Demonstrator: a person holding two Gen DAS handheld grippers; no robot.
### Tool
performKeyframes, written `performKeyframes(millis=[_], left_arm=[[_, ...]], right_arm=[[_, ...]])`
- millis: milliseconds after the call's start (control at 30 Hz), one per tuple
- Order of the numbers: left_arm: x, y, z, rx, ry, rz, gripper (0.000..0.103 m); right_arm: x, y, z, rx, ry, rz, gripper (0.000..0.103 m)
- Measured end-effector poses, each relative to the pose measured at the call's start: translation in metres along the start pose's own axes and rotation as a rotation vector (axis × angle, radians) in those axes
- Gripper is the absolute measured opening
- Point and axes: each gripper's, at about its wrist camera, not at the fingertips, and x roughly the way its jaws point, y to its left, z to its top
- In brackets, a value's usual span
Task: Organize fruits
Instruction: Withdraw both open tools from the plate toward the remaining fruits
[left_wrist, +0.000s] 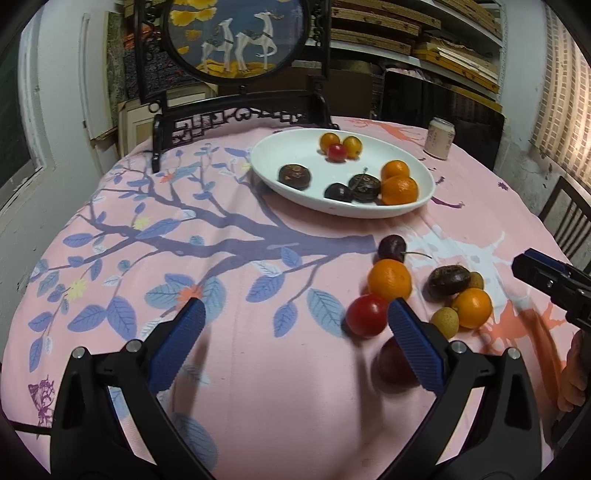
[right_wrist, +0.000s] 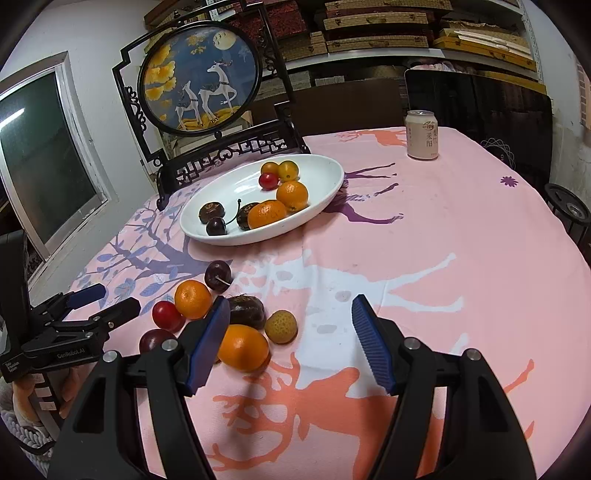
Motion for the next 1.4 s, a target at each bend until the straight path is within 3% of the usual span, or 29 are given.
performKeyframes(millis=[133, 300, 400, 467, 500, 533, 600, 667, 900, 1267, 1400], left_arm=[[0.010, -0.009, 0.001, 0.039, 0.039, -0.025, 0.101], [0.024, -0.006, 0.004, 0.037, 0.077, 0.009, 0.101], [0.029, 0.007, 0.007, -0.012, 0.100, -0.017, 0.101], [0.024, 0.022, 0.008, -0.053, 0.080, 0.052, 0.101], [0.020, 0.033, 0.008, -0.089, 0.061, 0.135, 0.101], [0.016, 0.043, 0.008, -0.126, 0.049, 0.174, 0.101], [0.009, 0.062, 0.007, -0.218, 0.027, 0.129, 0.101], [0.006, 0.066, 0.005, -0.244, 0.016, 0.091, 0.101], [0.012, 0.017, 0.004, -0.006, 0.020, 0.107, 0.101], [0.004, 0.020, -0.008, 0.007, 0.056, 0.019, 0.099], [0.004, 0.016, -0.010, 0.024, 0.067, -0.008, 0.089]], right_arm=[[0.001, -0.001, 0.000, 0.002, 0.006, -0.002, 0.069], [0.000, -0.001, 0.001, 0.001, 0.007, 0.003, 0.069], [0.000, -0.001, 0.001, 0.001, 0.007, 0.003, 0.069], [-0.001, -0.001, 0.001, 0.004, 0.004, 0.004, 0.069], [0.000, -0.001, 0.001, 0.005, 0.004, 0.005, 0.069], [-0.001, -0.002, 0.001, 0.007, 0.002, 0.007, 0.069], [-0.001, -0.002, 0.001, 0.010, 0.002, 0.010, 0.069], [-0.002, -0.002, 0.001, 0.010, 0.001, 0.011, 0.069], [-0.002, -0.001, 0.001, 0.011, 0.001, 0.011, 0.069], [-0.002, -0.001, 0.002, 0.016, 0.009, 0.020, 0.069], [-0.001, -0.003, 0.002, 0.021, 0.016, 0.026, 0.069]])
